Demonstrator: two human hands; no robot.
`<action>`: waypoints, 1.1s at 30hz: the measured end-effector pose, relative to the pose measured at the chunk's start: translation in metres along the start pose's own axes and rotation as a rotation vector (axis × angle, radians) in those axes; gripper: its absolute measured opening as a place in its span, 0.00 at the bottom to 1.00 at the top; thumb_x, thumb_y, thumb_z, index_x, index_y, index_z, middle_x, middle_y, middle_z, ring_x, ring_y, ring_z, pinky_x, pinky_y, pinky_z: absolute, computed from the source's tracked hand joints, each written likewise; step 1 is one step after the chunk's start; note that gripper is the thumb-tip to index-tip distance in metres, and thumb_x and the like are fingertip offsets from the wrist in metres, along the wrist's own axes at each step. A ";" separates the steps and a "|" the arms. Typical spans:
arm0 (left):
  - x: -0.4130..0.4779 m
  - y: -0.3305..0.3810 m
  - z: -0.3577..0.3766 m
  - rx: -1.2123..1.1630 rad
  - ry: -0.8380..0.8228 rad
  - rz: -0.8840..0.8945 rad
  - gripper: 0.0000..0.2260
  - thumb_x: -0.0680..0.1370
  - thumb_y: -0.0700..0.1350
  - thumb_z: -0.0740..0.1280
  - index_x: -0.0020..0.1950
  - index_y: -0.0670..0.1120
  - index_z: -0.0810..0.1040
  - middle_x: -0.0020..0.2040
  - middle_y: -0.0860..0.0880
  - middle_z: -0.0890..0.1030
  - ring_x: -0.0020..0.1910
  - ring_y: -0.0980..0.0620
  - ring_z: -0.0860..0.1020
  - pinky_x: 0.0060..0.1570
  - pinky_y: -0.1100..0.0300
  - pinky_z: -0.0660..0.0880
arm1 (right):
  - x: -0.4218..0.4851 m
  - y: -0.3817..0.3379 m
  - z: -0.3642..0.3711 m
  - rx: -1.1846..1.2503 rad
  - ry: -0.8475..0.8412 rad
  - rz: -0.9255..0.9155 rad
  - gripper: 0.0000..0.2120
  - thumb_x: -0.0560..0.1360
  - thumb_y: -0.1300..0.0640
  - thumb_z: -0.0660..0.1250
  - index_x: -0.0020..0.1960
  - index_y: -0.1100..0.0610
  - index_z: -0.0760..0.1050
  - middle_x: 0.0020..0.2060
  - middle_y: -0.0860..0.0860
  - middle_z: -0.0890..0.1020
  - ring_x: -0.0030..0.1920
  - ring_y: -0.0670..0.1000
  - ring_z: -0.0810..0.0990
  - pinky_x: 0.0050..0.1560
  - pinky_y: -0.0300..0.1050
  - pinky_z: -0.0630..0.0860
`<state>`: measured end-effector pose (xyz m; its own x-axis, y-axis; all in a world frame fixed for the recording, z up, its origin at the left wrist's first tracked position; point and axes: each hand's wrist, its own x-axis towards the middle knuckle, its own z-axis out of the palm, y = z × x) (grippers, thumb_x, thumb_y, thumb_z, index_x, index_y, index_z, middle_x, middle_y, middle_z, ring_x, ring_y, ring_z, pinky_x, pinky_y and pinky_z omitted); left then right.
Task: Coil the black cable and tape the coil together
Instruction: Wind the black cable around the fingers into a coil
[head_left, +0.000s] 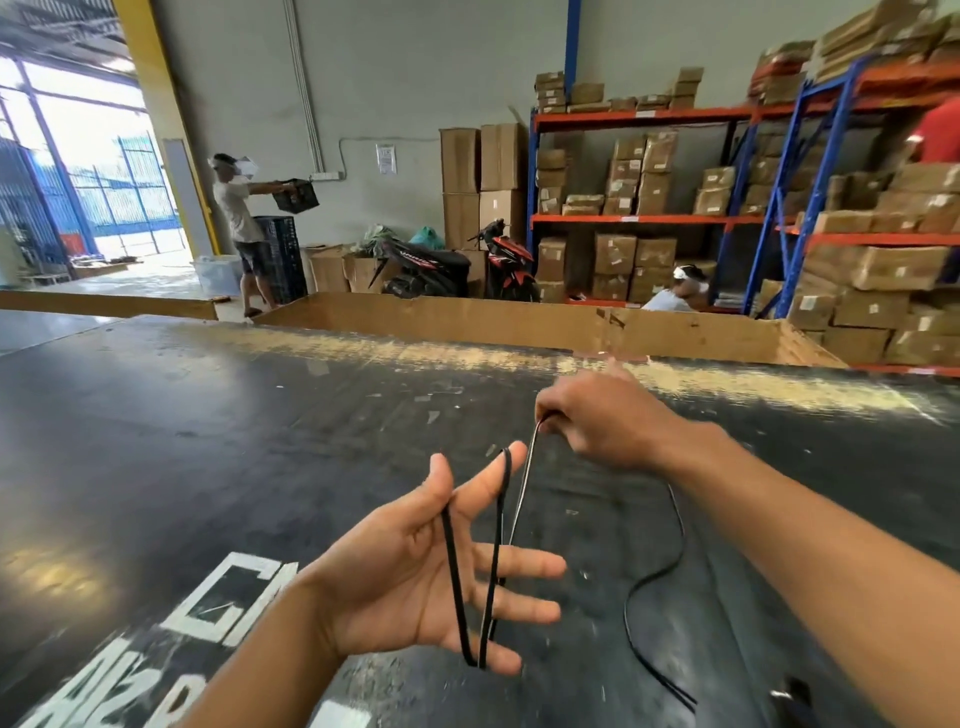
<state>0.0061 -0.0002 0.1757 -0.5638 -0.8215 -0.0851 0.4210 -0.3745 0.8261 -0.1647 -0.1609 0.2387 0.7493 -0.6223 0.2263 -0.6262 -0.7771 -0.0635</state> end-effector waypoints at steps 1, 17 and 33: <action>0.002 -0.002 -0.004 0.000 0.019 -0.008 0.26 0.75 0.70 0.50 0.73 0.69 0.63 0.75 0.33 0.65 0.73 0.30 0.62 0.63 0.34 0.67 | 0.003 0.001 -0.008 -0.050 0.021 -0.015 0.07 0.77 0.58 0.63 0.47 0.50 0.79 0.44 0.46 0.81 0.52 0.53 0.79 0.70 0.73 0.57; 0.023 -0.009 -0.024 0.014 0.077 -0.112 0.26 0.75 0.70 0.51 0.72 0.68 0.66 0.75 0.37 0.67 0.69 0.31 0.70 0.58 0.33 0.72 | 0.013 -0.005 -0.049 -0.205 0.160 -0.020 0.08 0.77 0.53 0.65 0.47 0.48 0.83 0.47 0.47 0.86 0.53 0.52 0.82 0.73 0.72 0.53; 0.007 0.049 -0.057 -0.058 0.351 0.268 0.25 0.77 0.69 0.47 0.71 0.67 0.69 0.70 0.32 0.74 0.62 0.25 0.75 0.52 0.28 0.74 | -0.086 -0.064 0.029 0.413 -0.117 -0.039 0.07 0.78 0.49 0.61 0.51 0.50 0.75 0.34 0.47 0.80 0.39 0.52 0.79 0.42 0.45 0.73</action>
<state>0.0638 -0.0486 0.1838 -0.1583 -0.9853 -0.0644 0.5640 -0.1437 0.8132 -0.1827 -0.0601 0.1949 0.8050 -0.5797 0.1260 -0.4760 -0.7580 -0.4460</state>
